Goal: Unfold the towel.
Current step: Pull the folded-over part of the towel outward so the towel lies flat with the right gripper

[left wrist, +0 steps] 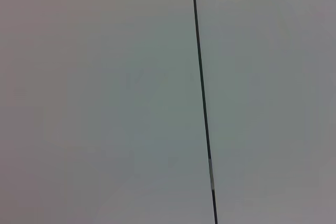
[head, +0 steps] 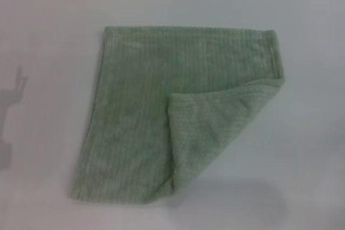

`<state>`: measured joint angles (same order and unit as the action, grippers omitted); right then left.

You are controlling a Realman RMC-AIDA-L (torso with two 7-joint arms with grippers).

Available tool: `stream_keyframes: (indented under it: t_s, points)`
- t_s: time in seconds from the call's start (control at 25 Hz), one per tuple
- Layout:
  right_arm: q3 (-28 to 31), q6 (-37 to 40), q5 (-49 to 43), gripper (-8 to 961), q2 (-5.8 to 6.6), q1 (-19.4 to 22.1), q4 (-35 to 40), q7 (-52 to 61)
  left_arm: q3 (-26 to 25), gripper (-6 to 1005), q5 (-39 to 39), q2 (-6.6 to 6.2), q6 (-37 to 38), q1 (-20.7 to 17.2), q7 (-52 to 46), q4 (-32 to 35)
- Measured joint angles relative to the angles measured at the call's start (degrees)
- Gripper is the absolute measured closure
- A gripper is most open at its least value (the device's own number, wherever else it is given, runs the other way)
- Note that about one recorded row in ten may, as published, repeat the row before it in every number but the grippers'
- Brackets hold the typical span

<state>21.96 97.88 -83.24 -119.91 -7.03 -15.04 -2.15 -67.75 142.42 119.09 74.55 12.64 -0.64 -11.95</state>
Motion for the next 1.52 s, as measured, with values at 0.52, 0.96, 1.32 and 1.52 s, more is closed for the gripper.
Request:
stream_keyframes:
  t_s: [0.52,0.96,1.32,1.52]
  points:
    - [0.01,1.00,-0.03,149,0.08,0.36,0.14,0.15,-0.03,192,0.01,-0.09,-0.11,-0.29,0.12,0.09]
    - [0.02,0.86,-0.16,148,0.12,0.87,0.19,0.21,0.00,197,0.04,-0.09,-0.47,-0.25,0.08,0.09]
    - [0.02,1.03,-0.14,148,0.11,0.86,0.27,0.25,0.67,201,0.30,-0.09,-0.55,-0.34,0.14,-0.02]
    - [0.01,1.03,-0.19,148,0.12,0.81,0.27,0.27,0.70,203,0.17,-0.05,-0.55,-0.40,0.12,0.03]
